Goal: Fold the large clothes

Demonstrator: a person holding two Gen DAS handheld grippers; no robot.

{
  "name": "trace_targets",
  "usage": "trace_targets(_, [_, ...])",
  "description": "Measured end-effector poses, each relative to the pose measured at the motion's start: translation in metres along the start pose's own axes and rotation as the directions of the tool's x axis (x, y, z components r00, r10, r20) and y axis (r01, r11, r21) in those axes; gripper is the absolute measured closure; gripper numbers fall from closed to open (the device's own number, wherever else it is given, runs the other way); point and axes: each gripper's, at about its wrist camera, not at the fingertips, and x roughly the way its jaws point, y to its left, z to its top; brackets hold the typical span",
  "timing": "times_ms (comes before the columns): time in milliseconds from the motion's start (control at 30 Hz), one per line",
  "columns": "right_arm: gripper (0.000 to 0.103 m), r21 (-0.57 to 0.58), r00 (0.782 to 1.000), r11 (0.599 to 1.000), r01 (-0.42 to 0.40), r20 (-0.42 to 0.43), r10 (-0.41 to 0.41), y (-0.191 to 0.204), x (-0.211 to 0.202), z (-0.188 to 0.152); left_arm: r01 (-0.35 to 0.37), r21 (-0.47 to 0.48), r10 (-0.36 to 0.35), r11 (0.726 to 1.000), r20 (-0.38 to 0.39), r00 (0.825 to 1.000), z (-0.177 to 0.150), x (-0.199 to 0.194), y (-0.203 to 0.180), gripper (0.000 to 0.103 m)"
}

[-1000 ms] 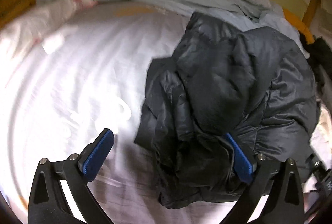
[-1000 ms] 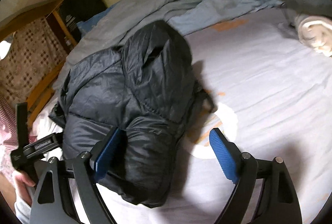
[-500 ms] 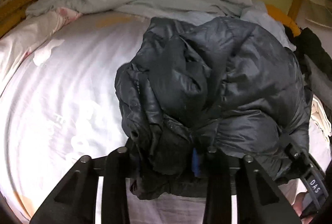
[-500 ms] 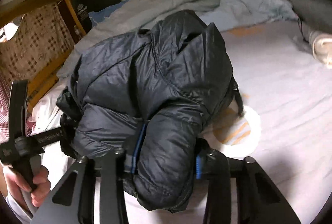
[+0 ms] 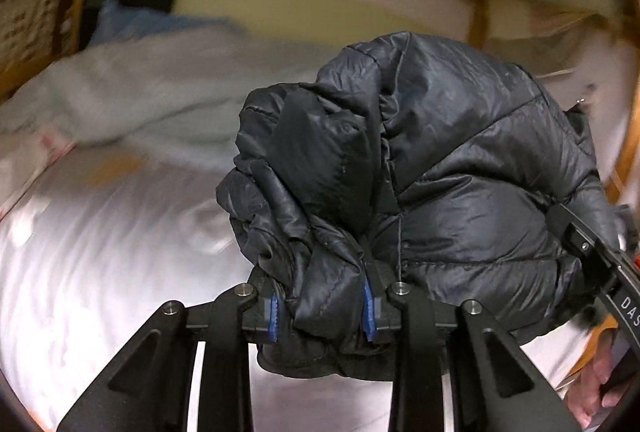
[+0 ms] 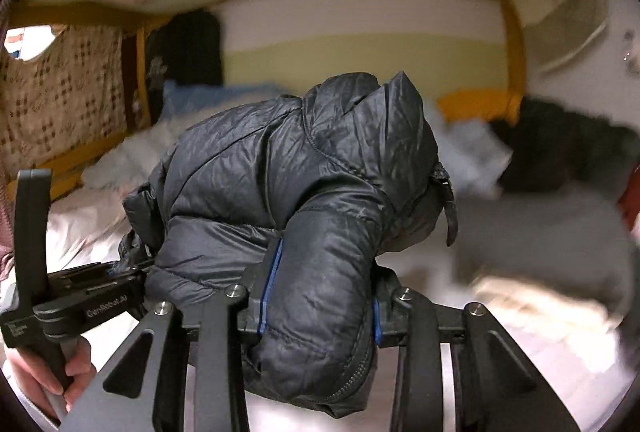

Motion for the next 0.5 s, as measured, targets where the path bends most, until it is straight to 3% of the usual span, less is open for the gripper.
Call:
trace_targets(133, [0.066, 0.027, 0.991, 0.995, 0.092, 0.100, -0.094, -0.066, -0.023, 0.038, 0.068, 0.064, -0.073, 0.996, 0.083, 0.994, 0.039, 0.021, -0.084, 0.075])
trace_targets(200, [0.065, -0.007, 0.976, 0.985, 0.175, 0.131, -0.172, -0.093, -0.024, 0.054, 0.082, 0.093, -0.091, 0.992, 0.089, 0.992, 0.055, 0.048, -0.130, 0.075])
trace_targets(267, [0.065, -0.042, 0.948, 0.955, 0.294, 0.144, -0.285, -0.126, -0.020, 0.067, 0.134, 0.115, -0.143, 0.984, 0.074, 0.987, 0.068, 0.079, -0.170, 0.075])
trace_targets(400, [0.065, 0.068, 0.917, 0.925, 0.373, 0.123, -0.379, -0.199, -0.022, 0.072, 0.244, 0.138, -0.252, 0.960, 0.044, 0.967, 0.077, 0.132, -0.235, 0.075])
trace_targets(500, [0.064, 0.092, 0.905, 0.903, 0.421, 0.030, -0.425, -0.250, -0.007, 0.054, 0.245, 0.076, -0.239, 0.966, -0.087, 0.967, 0.058, 0.174, -0.273, 0.074])
